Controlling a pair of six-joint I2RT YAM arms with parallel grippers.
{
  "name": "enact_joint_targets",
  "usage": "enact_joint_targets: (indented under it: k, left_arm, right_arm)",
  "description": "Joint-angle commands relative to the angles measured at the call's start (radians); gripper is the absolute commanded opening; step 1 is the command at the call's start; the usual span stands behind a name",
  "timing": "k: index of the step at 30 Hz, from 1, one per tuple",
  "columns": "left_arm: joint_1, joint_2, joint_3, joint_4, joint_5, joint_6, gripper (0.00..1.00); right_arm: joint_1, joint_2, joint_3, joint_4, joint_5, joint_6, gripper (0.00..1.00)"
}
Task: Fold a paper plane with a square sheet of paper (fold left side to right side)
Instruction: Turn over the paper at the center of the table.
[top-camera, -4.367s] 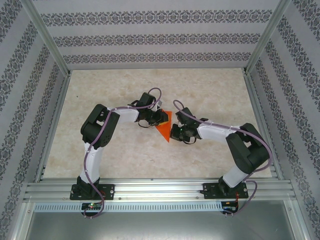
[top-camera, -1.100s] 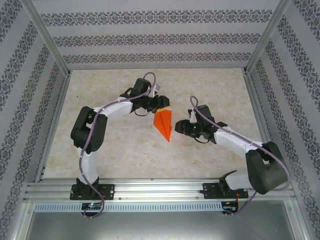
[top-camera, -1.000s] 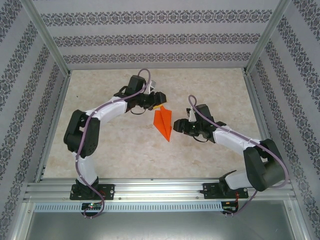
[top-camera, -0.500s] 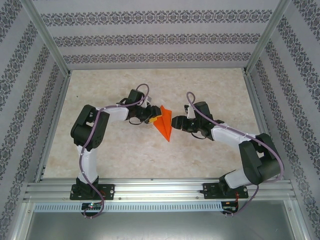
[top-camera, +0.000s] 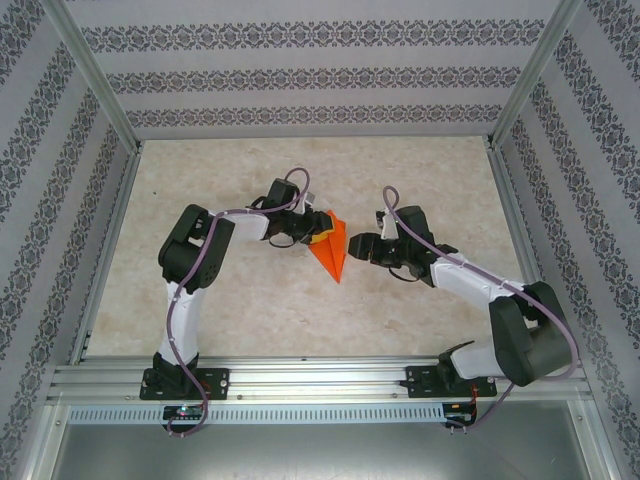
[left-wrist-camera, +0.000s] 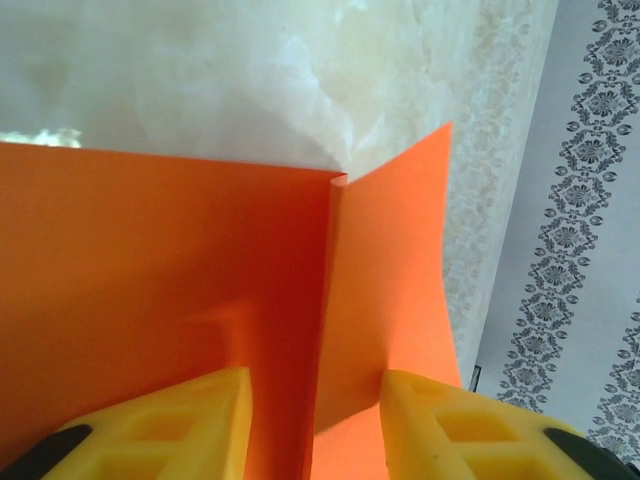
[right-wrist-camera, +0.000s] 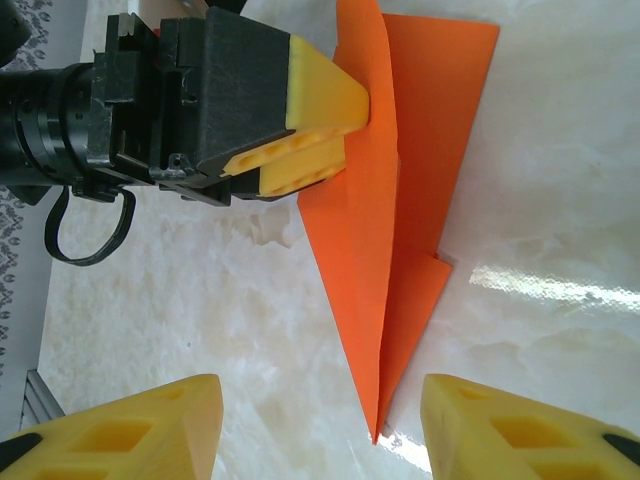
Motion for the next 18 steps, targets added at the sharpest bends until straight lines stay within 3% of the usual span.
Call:
enact_joint_targets:
  k: [1, 9, 12, 16, 18]
  left_arm:
    - [-0.014, 0.02, 0.04, 0.067, 0.024, -0.014, 0.34]
    - [-0.013, -0.011, 0.038, 0.074, 0.022, -0.006, 0.13]
    - [-0.013, -0.056, 0.03, 0.062, 0.013, 0.014, 0.07]
    - [-0.013, -0.151, 0.028, 0.029, -0.011, 0.05, 0.05]
    - [-0.012, -0.2, 0.033, 0.014, -0.021, 0.063, 0.05]
  right_arm:
    - [-0.014, -0.042, -0.023, 0.004, 0.0, 0.003, 0.57]
    - [-0.045, -0.087, -0.056, 0.039, -0.034, 0.029, 0.64]
    - [-0.067, -0.119, -0.085, 0.108, -0.064, 0.073, 0.75]
    - [-0.087, -0.175, -0.099, 0.157, -0.09, 0.111, 0.98]
    - [-0.094, -0.19, -0.099, 0.181, -0.121, 0.129, 0.98]
